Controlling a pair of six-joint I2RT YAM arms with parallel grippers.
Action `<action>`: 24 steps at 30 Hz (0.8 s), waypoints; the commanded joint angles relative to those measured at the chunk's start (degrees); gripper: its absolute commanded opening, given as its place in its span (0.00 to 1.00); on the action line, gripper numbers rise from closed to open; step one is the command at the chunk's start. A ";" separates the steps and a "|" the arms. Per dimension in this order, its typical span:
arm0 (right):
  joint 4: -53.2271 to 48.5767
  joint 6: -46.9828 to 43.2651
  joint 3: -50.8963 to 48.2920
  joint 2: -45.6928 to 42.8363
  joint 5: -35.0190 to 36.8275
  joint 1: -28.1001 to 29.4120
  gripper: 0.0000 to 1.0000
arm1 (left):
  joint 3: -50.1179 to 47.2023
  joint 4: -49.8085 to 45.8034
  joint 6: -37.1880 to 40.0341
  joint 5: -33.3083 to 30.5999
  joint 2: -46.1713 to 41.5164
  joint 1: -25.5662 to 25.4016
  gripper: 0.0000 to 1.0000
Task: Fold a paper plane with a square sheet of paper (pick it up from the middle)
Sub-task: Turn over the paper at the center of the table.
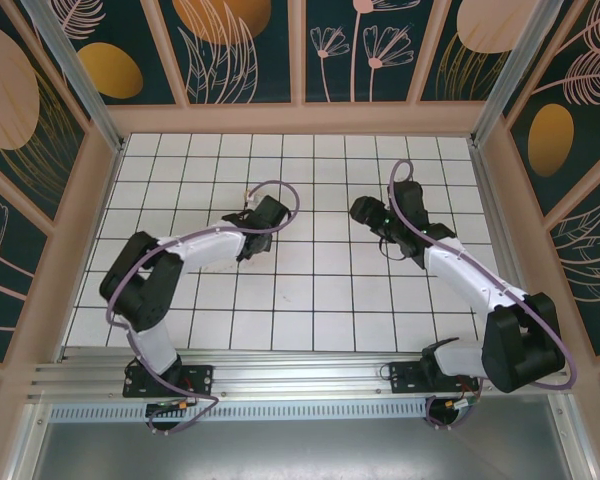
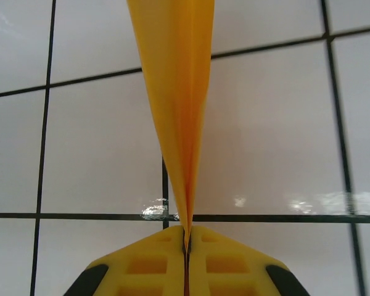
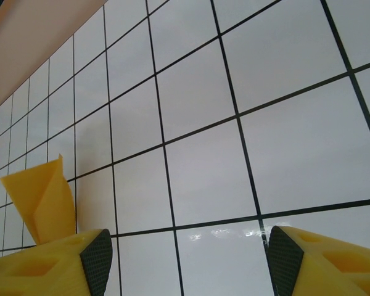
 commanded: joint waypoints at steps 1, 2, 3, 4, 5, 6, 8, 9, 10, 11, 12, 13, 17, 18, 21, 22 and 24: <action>-0.96 0.93 -1.60 -0.96 1.30 -1.04 0.71 | 3.23 -3.49 1.29 -5.44 3.41 -1.03 0.08; -0.90 1.08 -1.79 -1.09 1.13 -1.35 0.70 | 3.79 -3.55 1.25 -5.53 4.59 -1.21 0.09; -0.89 1.22 -1.97 -1.02 1.12 -1.55 0.71 | 4.41 -3.74 1.09 -5.51 5.70 -1.57 0.09; -0.96 1.44 -2.14 -1.07 1.12 -1.65 0.70 | 4.88 -3.71 0.97 -5.43 6.43 -1.85 0.10; -0.89 1.53 -2.32 -1.09 0.95 -1.95 0.70 | 5.31 -3.75 0.90 -5.08 7.27 -2.16 0.12; -0.83 1.69 -2.52 -1.09 0.86 -2.14 0.71 | 5.72 -3.85 0.73 -4.64 7.98 -2.45 0.13; -0.63 1.77 -2.68 -1.09 0.56 -2.31 0.71 | 6.32 -3.79 0.25 -2.79 8.90 -2.58 0.17; -0.54 1.89 -2.77 -1.01 0.44 -2.38 0.71 | 6.52 -3.69 -0.12 -1.58 9.20 -2.67 0.18; -0.58 2.00 -2.77 -0.91 0.38 -2.53 0.71 | 6.69 -3.60 -0.47 -0.53 9.30 -2.60 0.20; -0.49 2.00 -2.77 -0.85 0.26 -2.50 0.71 | 6.63 -3.22 -0.60 0.64 9.34 -2.63 0.23; -0.45 2.01 -2.86 -0.83 0.25 -2.54 0.71 | 6.69 -3.06 -0.90 1.62 9.38 -2.60 0.25; -0.49 2.09 -2.86 -0.74 0.16 -2.61 0.71 | 6.78 -3.07 -1.10 2.42 9.27 -2.66 0.27; -0.58 2.04 -2.94 -0.56 0.16 -2.57 0.70 | 6.36 -1.39 -1.57 8.35 8.09 -2.67 0.32; -0.54 2.02 -2.94 -0.48 0.01 -2.64 0.71 | 6.20 -0.74 -1.65 10.25 7.69 -2.63 0.33; -0.30 1.99 -3.17 -0.21 -0.66 -2.55 0.71 | 5.74 1.21 -2.24 15.58 5.88 -2.59 0.40; -0.19 1.86 -3.21 -0.06 -0.93 -2.55 0.71 | 5.56 1.80 -2.48 17.01 5.15 -2.49 0.43; 0.07 1.82 -3.13 0.27 -1.42 -2.15 0.70 | 5.13 2.87 -2.88 19.78 3.30 -2.19 0.50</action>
